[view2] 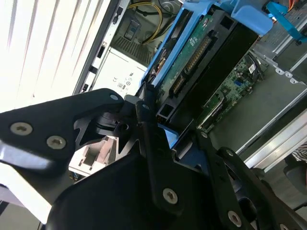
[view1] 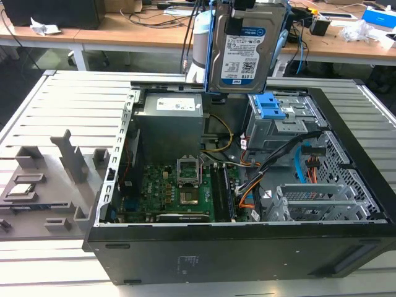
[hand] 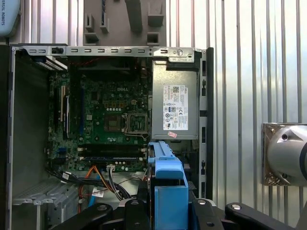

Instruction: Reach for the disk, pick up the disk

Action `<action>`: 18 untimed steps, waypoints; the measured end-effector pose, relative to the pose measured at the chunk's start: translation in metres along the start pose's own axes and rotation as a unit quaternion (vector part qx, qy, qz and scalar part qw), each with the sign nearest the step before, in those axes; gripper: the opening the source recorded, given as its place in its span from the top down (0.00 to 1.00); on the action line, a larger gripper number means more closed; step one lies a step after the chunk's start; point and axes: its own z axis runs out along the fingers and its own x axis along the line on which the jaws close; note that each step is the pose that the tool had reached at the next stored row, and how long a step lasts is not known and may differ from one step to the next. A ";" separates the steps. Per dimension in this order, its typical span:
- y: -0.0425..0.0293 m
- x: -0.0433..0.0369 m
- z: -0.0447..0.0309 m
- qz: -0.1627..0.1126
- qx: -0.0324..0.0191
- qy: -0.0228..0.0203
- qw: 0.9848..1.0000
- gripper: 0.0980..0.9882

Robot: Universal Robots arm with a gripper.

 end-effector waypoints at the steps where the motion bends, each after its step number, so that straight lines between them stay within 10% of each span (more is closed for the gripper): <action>1: 0.0000 0.0000 0.0000 0.000 0.000 0.000 1.000 0.70; 18: -0.0001 0.0175 0.0001 0.000 0.000 0.000 1.000 0.70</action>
